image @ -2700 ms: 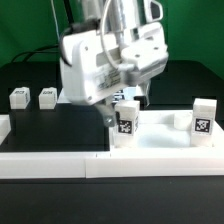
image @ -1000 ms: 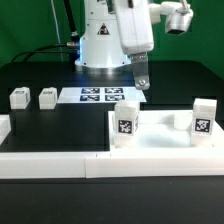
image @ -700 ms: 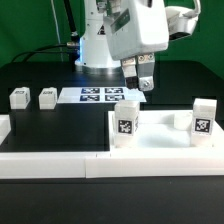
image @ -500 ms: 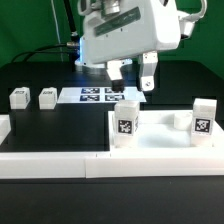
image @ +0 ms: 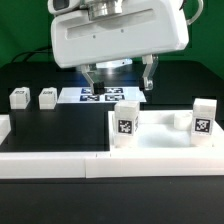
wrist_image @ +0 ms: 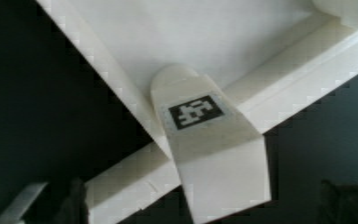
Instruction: Assemble square table
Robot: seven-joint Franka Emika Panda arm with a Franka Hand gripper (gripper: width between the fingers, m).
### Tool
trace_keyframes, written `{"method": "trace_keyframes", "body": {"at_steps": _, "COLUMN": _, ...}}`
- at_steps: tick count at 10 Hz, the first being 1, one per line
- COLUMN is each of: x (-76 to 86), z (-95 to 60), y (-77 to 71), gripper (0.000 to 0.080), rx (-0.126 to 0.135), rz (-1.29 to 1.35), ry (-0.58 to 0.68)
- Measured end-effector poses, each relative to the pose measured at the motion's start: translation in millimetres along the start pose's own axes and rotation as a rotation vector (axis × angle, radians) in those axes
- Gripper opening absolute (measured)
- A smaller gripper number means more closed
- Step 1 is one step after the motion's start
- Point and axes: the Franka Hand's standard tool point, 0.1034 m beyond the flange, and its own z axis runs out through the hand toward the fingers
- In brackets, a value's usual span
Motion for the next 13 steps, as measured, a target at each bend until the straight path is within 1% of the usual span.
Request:
{"method": "trace_keyframes", "body": {"at_steps": 2, "x": -1.5, "z": 1.2, "y": 0.0, "gripper": 0.0649, "rx": -0.016, "rz": -0.142, "ry": -0.010}}
{"method": "trace_keyframes", "body": {"at_steps": 3, "x": -15.6, "z": 6.8, "y": -5.7, "gripper": 0.0649, "rx": -0.040, "rz": -0.231, "ry": -0.073}}
{"method": "trace_keyframes", "body": {"at_steps": 4, "x": -26.2, "z": 14.9, "y": -7.2, "gripper": 0.0649, "rx": -0.050, "rz": -0.290, "ry": -0.102}}
{"method": "trace_keyframes", "body": {"at_steps": 5, "x": -33.5, "z": 25.0, "y": -4.2, "gripper": 0.0649, "rx": -0.056, "rz": -0.333, "ry": -0.115}}
{"method": "trace_keyframes", "body": {"at_steps": 6, "x": -35.5, "z": 32.0, "y": -0.4, "gripper": 0.0649, "rx": -0.065, "rz": -0.376, "ry": -0.106}}
{"method": "trace_keyframes", "body": {"at_steps": 7, "x": -33.7, "z": 31.1, "y": 0.3, "gripper": 0.0649, "rx": -0.066, "rz": -0.447, "ry": -0.108}}
{"method": "trace_keyframes", "body": {"at_steps": 11, "x": -34.1, "z": 32.8, "y": 3.4, "gripper": 0.0649, "rx": -0.068, "rz": -0.446, "ry": -0.112}}
{"method": "trace_keyframes", "body": {"at_steps": 12, "x": -43.0, "z": 37.9, "y": 12.3, "gripper": 0.0649, "rx": -0.069, "rz": -0.419, "ry": -0.178}}
{"method": "trace_keyframes", "body": {"at_steps": 13, "x": -45.0, "z": 45.0, "y": 19.6, "gripper": 0.0649, "rx": -0.075, "rz": -0.396, "ry": -0.217}}
